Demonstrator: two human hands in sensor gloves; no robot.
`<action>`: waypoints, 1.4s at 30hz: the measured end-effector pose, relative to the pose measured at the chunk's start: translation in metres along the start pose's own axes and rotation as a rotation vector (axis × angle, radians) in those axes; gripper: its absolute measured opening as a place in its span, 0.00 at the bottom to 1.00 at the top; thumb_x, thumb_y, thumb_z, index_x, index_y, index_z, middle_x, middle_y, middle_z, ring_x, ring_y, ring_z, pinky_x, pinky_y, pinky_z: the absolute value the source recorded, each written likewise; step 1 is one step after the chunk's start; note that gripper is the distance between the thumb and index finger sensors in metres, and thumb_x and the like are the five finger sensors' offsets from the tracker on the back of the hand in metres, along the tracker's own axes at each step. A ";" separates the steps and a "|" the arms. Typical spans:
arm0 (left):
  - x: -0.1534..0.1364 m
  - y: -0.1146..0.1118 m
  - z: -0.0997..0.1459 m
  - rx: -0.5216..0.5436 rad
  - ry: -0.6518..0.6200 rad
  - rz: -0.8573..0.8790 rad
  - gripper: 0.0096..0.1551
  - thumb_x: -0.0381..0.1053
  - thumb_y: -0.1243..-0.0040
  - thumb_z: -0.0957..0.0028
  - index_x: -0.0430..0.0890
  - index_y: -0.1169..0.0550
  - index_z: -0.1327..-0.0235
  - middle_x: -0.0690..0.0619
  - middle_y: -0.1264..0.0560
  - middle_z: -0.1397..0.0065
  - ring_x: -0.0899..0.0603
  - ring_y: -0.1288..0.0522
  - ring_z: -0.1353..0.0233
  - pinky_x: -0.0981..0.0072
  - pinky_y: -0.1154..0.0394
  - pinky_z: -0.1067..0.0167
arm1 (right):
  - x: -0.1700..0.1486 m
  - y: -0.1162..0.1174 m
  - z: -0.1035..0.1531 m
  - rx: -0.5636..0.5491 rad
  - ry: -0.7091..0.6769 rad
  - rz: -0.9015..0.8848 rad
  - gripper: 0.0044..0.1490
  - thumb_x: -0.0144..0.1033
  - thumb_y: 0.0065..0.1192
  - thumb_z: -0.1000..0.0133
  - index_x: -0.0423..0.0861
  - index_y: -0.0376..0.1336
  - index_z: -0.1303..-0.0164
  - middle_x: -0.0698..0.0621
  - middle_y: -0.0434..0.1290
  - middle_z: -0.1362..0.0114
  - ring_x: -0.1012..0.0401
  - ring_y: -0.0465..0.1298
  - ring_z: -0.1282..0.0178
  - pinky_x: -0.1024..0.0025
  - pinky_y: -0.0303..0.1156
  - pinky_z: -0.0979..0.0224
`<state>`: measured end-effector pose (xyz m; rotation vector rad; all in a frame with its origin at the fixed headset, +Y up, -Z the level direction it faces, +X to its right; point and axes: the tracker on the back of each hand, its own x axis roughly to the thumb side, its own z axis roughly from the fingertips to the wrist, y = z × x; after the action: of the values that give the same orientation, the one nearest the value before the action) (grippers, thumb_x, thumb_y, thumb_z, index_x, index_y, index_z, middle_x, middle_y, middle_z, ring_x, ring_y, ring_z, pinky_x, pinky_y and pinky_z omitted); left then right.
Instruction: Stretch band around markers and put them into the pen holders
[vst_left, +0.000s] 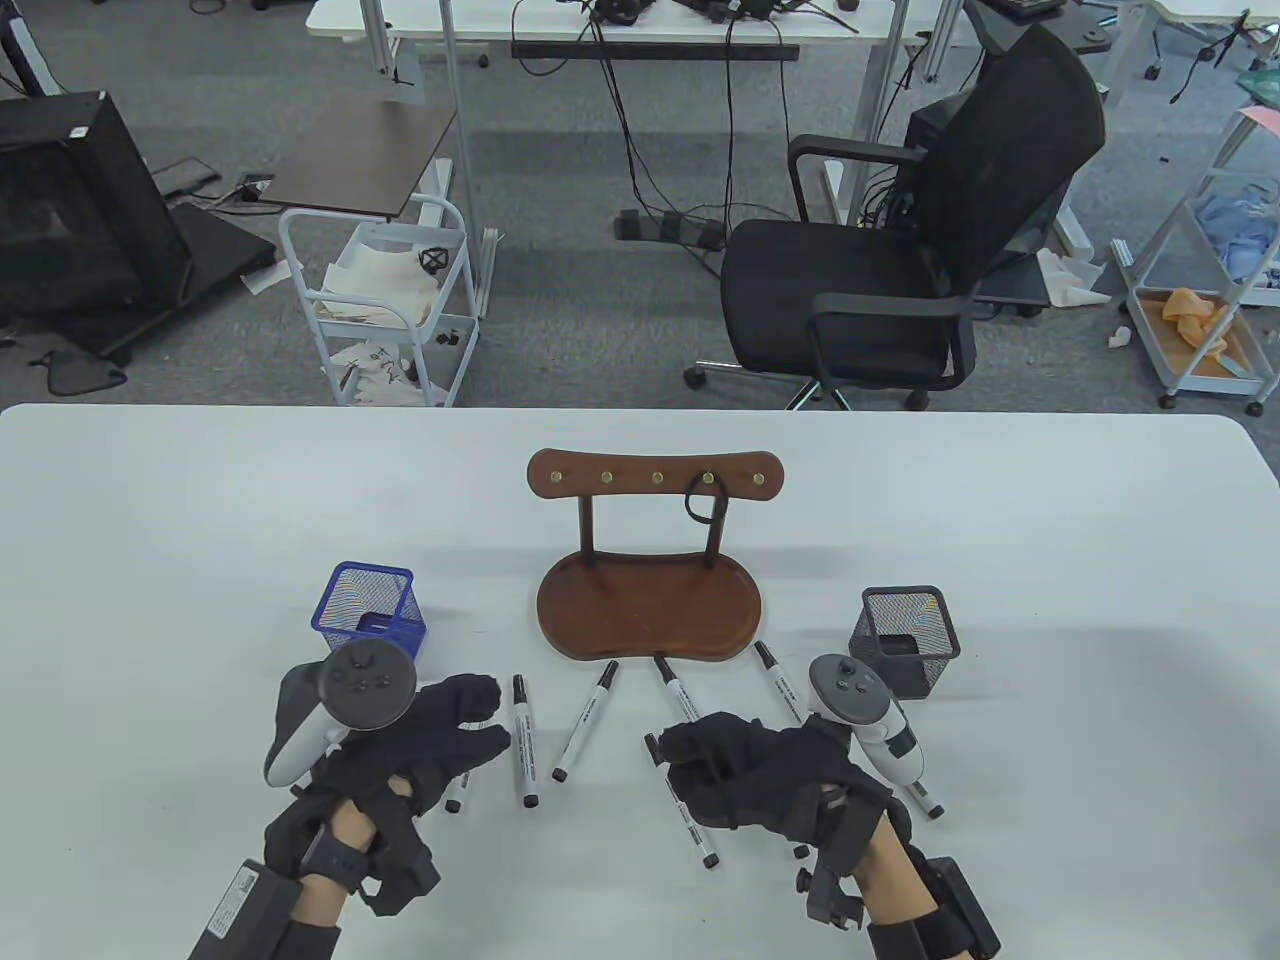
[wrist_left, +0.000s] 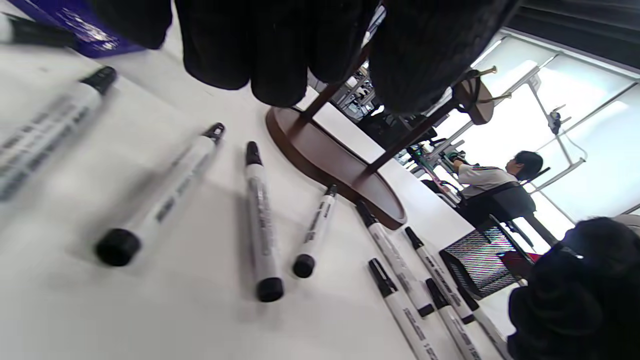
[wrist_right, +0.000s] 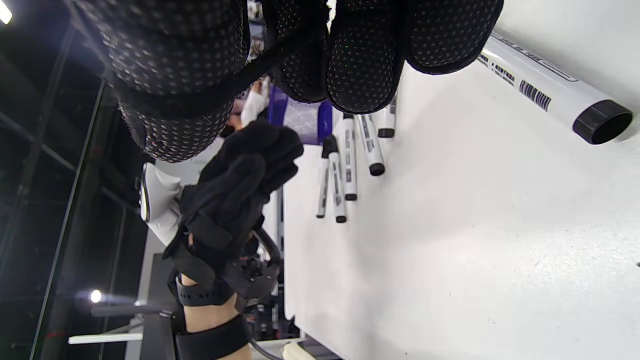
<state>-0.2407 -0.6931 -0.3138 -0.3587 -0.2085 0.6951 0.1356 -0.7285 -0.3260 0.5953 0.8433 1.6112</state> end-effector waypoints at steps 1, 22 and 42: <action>-0.005 0.002 0.002 0.004 0.012 -0.014 0.38 0.53 0.33 0.40 0.38 0.32 0.23 0.35 0.28 0.19 0.25 0.33 0.20 0.26 0.39 0.28 | 0.000 0.000 0.000 -0.003 0.000 0.000 0.41 0.44 0.80 0.50 0.61 0.61 0.28 0.50 0.74 0.27 0.49 0.76 0.35 0.43 0.69 0.28; -0.103 0.036 0.002 0.062 0.451 -0.222 0.40 0.53 0.28 0.45 0.40 0.30 0.23 0.37 0.31 0.20 0.28 0.33 0.21 0.27 0.38 0.27 | -0.002 -0.003 0.003 -0.013 0.020 0.009 0.39 0.44 0.80 0.49 0.60 0.62 0.28 0.50 0.74 0.27 0.49 0.76 0.35 0.43 0.69 0.28; -0.110 0.030 -0.018 0.030 0.553 -0.336 0.33 0.53 0.24 0.48 0.42 0.23 0.33 0.42 0.28 0.25 0.33 0.30 0.25 0.28 0.37 0.28 | -0.003 -0.004 0.004 -0.003 0.022 0.006 0.38 0.43 0.79 0.49 0.59 0.63 0.29 0.49 0.74 0.28 0.49 0.77 0.36 0.43 0.69 0.28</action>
<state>-0.3351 -0.7483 -0.3493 -0.4601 0.2629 0.2493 0.1420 -0.7300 -0.3266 0.5796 0.8564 1.6266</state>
